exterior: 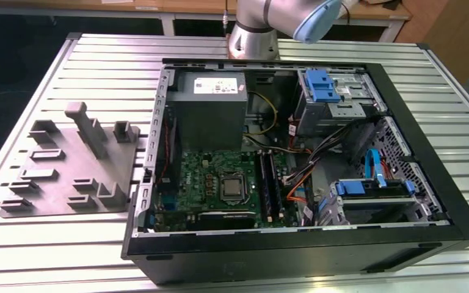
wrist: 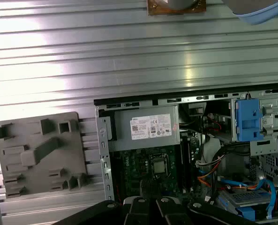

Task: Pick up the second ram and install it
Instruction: 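Press down the second ram until it locks into place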

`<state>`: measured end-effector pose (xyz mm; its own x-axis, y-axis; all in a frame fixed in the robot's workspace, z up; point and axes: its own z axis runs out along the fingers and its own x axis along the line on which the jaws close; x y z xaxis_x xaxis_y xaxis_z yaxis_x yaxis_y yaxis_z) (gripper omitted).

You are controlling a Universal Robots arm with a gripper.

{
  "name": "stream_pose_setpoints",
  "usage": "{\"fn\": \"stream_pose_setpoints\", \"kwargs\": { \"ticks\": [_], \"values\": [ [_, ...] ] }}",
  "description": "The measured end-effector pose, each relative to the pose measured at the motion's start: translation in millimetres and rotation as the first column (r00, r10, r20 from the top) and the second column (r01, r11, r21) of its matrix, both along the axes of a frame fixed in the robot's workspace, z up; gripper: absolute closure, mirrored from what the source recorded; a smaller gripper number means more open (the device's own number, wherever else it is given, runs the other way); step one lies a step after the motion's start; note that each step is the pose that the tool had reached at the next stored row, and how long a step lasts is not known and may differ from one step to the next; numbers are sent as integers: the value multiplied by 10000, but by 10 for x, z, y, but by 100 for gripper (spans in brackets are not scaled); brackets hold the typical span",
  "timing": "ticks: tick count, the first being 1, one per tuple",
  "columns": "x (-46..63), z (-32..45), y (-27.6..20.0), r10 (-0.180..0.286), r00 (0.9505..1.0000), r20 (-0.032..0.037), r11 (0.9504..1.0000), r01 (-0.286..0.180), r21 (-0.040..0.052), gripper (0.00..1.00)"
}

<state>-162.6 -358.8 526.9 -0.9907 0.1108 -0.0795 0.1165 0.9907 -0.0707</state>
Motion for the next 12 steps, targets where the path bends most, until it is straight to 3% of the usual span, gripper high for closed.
{"fn": "stream_pose_setpoints", "kwargs": {
  "ticks": [2, 3, 12],
  "values": [
    [0, 0, -8, 0, 10000, 1, 10000, 0, 0, 90],
    [0, 0, -96, 1, 10000, 1, 10000, -1, 1, 90],
    [0, 0, -133, 1, 10000, 1, 10000, -1, 1, 90]
  ]
}}
